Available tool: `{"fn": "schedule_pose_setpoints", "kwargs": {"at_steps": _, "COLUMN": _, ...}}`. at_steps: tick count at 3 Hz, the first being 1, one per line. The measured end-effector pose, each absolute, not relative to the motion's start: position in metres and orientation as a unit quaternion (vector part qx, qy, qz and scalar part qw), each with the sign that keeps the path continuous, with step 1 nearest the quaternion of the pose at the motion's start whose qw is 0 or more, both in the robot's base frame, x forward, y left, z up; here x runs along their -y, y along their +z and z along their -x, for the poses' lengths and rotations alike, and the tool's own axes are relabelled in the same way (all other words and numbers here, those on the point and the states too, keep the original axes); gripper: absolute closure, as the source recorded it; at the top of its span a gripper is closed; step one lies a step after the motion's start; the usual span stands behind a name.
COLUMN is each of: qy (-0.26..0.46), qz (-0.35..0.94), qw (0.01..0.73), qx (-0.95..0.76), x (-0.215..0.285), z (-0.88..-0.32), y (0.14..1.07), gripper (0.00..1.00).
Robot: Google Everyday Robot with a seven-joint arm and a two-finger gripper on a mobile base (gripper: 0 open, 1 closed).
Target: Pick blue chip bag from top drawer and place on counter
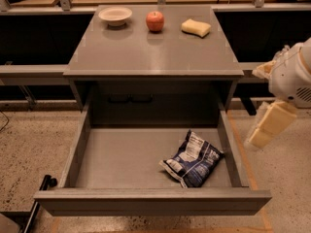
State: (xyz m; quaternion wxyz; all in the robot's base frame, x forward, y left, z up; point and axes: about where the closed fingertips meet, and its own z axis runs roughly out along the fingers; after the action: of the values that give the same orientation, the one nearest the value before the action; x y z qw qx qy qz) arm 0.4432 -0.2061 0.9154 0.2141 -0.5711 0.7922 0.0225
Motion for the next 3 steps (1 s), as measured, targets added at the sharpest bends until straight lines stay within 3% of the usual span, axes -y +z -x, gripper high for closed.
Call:
{"fn": "schedule_pose_setpoints", "kwargs": {"at_steps": 2, "qy": 0.018, "qz": 0.564, "qw": 0.229, "qx": -0.793, "x": 0.205, "z": -0.449, "y": 0.915, "gripper": 0.0}}
{"fn": "schedule_pose_setpoints", "kwargs": {"at_steps": 3, "qy": 0.05, "qz": 0.554, "qw": 0.24, "qx": -0.795, "x": 0.189, "z": -0.456, "y": 0.895, "gripper": 0.0}}
